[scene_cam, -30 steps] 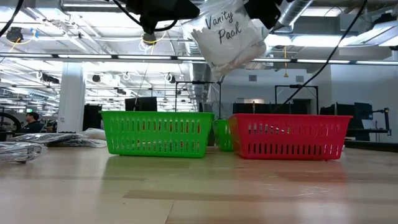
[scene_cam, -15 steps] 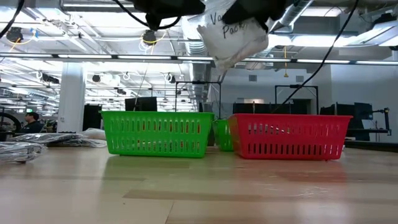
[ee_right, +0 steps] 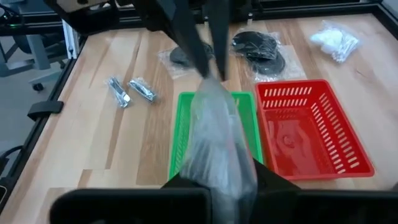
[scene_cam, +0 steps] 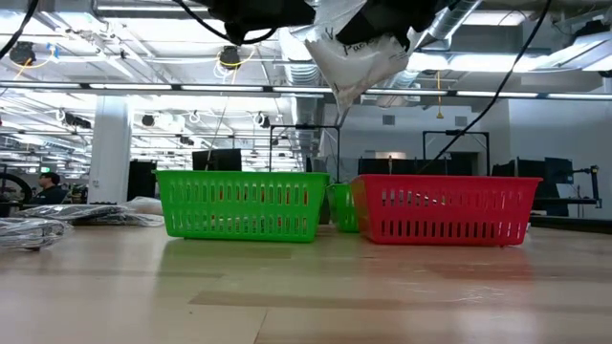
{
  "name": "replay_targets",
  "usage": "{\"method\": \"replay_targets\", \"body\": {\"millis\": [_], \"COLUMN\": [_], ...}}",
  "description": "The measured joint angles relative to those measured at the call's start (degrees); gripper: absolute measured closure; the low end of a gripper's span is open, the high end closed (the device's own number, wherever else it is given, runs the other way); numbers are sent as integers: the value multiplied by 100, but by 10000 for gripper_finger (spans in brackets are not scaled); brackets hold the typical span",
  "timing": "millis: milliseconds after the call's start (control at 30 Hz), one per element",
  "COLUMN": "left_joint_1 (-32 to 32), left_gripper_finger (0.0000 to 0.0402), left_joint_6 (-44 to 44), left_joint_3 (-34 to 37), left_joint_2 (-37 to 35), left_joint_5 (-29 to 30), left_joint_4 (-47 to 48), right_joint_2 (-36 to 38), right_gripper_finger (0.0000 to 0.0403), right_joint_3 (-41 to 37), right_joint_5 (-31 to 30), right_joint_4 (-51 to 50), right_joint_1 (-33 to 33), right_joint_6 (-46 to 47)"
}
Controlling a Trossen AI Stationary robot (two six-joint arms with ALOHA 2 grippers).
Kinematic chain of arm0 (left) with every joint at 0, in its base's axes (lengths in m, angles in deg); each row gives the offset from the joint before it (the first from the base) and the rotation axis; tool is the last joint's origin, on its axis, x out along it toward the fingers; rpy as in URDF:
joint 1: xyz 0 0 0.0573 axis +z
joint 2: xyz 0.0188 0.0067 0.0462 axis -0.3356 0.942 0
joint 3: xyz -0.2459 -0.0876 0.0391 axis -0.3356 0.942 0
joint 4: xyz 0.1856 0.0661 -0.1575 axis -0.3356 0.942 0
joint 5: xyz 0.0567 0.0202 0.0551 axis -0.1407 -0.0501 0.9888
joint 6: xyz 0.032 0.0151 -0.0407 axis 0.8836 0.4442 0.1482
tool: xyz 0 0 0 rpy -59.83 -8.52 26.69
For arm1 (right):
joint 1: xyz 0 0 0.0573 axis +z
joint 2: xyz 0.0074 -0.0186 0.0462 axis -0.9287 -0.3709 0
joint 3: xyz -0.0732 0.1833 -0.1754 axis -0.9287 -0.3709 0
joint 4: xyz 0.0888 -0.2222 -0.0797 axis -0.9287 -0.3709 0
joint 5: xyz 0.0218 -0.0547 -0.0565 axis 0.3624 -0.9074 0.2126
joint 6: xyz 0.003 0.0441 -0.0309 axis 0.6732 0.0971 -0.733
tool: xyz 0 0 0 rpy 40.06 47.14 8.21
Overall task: Pick & Place Travel size toiletries
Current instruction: Put the white cotton pack into the right green basket
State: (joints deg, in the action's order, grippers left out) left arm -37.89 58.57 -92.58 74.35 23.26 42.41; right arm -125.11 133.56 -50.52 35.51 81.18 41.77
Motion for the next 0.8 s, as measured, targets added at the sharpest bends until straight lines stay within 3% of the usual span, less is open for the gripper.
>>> {"method": "replay_targets", "body": {"millis": [167,467,800], "left_joint_1": [0,-4,-48], "left_gripper_finger": [355,302,290], "left_joint_6": [177,170,131], "left_joint_3": [0,0,0], "left_joint_2": [0,-26,-28], "left_joint_5": [774,999,1373], "left_joint_4": [4,71,499], "right_joint_2": [54,192,190], "right_gripper_finger": [398,401,402], "right_joint_3": [0,9,2], "right_joint_5": [-146,-148,-148], "right_joint_4": [-28,-403,-945], "right_joint_1": [-70,-443,-1138], "right_joint_6": [-14,-12,51]}}
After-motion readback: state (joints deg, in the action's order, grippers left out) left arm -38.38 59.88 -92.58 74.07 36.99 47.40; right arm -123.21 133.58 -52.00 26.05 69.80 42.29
